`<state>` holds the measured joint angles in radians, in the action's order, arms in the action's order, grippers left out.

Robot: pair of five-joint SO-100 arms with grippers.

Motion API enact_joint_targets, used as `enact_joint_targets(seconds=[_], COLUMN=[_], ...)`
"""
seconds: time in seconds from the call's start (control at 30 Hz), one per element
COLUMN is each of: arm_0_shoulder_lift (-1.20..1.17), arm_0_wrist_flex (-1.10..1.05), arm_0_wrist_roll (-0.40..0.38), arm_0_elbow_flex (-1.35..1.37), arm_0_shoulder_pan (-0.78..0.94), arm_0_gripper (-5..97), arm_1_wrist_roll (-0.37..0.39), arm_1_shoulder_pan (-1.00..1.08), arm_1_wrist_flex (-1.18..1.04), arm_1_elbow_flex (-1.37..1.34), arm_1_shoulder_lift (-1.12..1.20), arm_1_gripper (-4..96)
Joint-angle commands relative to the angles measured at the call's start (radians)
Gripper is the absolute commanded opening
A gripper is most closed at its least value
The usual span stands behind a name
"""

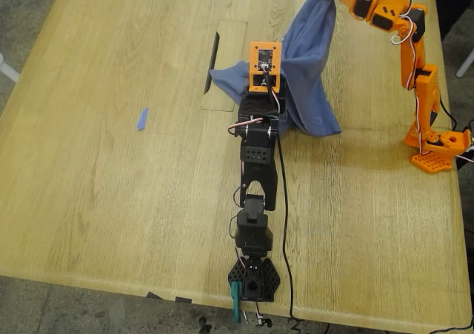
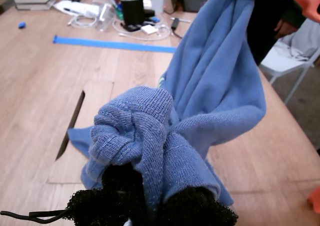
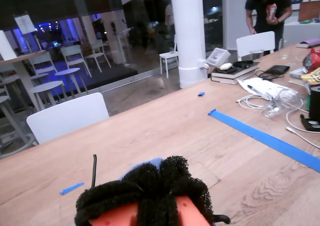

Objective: Fold a T-shirt

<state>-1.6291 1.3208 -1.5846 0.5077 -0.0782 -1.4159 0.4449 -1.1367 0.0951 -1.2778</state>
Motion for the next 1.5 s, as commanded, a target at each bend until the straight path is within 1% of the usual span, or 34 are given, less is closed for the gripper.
enact_joint_targets(seconds=[0.0,0.3,0.57,0.73,1.0,1.27,1.47], arm_0_shoulder_lift=[-0.181,-0.192,-0.227,-0.238,-0.264,-0.288,-0.288], arm_0_wrist_flex=[-0.077,-0.094,-0.078,-0.094,-0.137,-0.166,-0.166], arm_0_wrist_roll=[-0.002,-0.003,-0.005,-0.006,-0.011,-0.018,-0.015], arm_0_elbow_flex=[-0.143,-0.193,-0.196,-0.207,-0.209,-0.209,-0.202], arm_0_shoulder_pan=[-0.006,-0.018,-0.066,-0.106,-0.178,-0.25,-0.382], arm_0_gripper=[0,0,0,0,0,0,0], arm_1_wrist_roll=[-0.011,-0.015,-0.017,-0.02,-0.023,-0.026,-0.038], arm_1_shoulder_pan=[-0.009,-0.025,-0.049,-0.1,-0.152,-0.209,-0.279], arm_1_wrist_flex=[0.021,0.005,-0.049,-0.075,-0.094,-0.172,-0.183], arm_1_elbow_flex=[0.018,0.018,0.018,0.018,0.018,0.017,0.017], arm_1_shoulder_lift=[-0.089,-0.146,-0.215,-0.252,-0.319,-0.428,-0.488], arm_1_gripper=[-0.1,-0.1,-0.1,-0.1,-0.1,-0.1,0.0])
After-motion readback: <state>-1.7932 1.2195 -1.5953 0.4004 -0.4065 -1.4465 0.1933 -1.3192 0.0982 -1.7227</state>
